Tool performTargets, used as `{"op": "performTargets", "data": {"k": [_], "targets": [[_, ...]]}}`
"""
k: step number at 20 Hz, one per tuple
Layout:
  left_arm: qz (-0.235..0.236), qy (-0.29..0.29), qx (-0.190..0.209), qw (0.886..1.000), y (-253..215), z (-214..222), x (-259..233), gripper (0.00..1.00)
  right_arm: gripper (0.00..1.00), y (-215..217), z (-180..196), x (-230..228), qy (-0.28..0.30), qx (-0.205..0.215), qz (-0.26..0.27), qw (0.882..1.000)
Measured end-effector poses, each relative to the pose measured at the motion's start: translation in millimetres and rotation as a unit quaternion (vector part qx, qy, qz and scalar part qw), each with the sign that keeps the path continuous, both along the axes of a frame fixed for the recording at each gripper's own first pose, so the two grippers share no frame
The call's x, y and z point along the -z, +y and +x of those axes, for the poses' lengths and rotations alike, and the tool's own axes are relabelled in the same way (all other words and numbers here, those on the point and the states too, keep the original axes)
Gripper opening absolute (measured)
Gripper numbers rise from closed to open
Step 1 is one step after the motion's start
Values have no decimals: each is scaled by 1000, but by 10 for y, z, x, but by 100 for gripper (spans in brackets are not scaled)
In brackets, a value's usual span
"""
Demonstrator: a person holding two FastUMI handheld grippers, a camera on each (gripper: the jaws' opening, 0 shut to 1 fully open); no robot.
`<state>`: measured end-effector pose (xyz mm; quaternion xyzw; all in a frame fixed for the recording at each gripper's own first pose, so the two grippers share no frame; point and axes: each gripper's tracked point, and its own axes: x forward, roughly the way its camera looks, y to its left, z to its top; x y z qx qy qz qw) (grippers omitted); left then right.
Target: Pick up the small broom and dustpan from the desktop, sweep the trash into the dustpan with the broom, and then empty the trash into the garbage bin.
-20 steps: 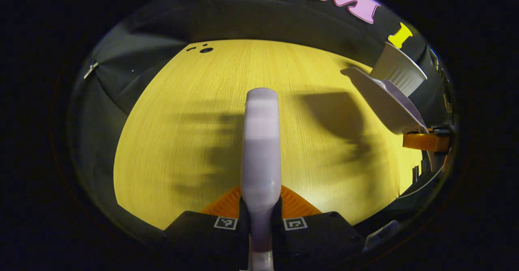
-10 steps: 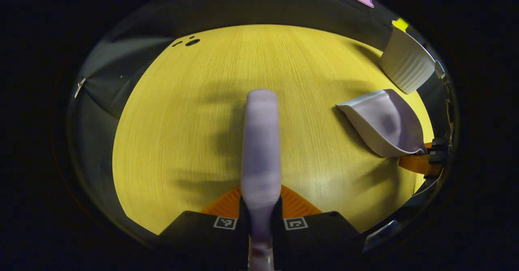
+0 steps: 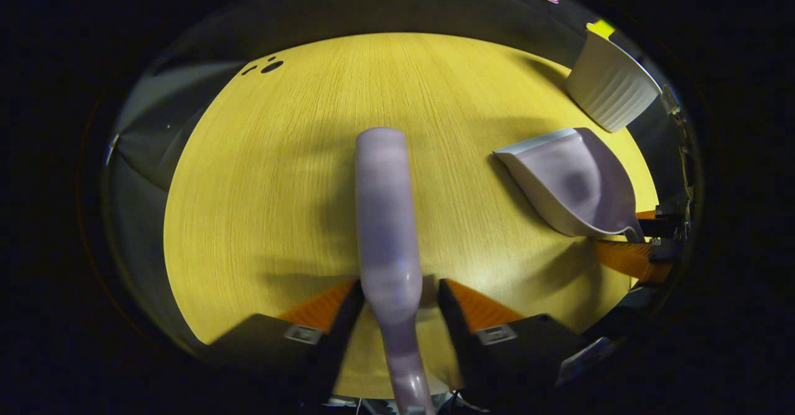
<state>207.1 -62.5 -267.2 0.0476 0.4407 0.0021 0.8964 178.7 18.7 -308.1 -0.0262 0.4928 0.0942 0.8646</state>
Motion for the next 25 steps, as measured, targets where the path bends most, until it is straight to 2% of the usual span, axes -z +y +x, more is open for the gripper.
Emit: {"op": "performTargets", "data": {"k": [1, 2, 5, 8, 10, 12, 14, 17, 20, 22, 23, 25], "targets": [[-1, -6, -6, 1000, 24, -7, -35, 84, 100, -14, 15, -71, -7, 10, 1, 1000], [-1, -16, -9, 1000, 52, -79, -113, 96, 99, -18, 5, -174, -17, 22, 8, 1000], [-14, -70, -1, 997, -4, -313, -409, 96, 100, -187, -13, -477, -58, 58, 8, 997], [2, -167, 6, 986, 47, -528, -904, 96, 100, -443, -11, -964, -127, 99, 13, 987], [7, -242, -1, 970, 104, -743, -1197, 96, 99, -576, -42, -1369, -187, 113, 17, 976], [4, -323, -15, 946, 43, -917, -1630, 96, 99, -664, -97, -1757, -247, 122, 17, 961], [-12, -382, -13, 924, -166, -1056, -2071, 96, 99, -747, -171, -2177, -316, 128, 25, 940], [-2, -449, 2, 894, -231, -1326, -2310, 96, 99, -1040, -343, -2637, -394, 154, 9, 906], [-16, -463, 1, 886, -361, -1576, -2261, 96, 99, -1273, -679, -2980, -444, 155, -13, 882], [-24, -469, -9, 883, -355, -1665, -2231, 96, 99, -1434, -809, -3039, -463, 151, -42, 872], [-24, -461, -14, 887, -360, -1691, -2181, 96, 99, -1521, -844, -2995, -464, 160, -53, 870], [-22, -445, -21, 895, -349, -1697, -2080, 96, 99, -1507, -908, -2882, -455, 172, -39, 873]]}}
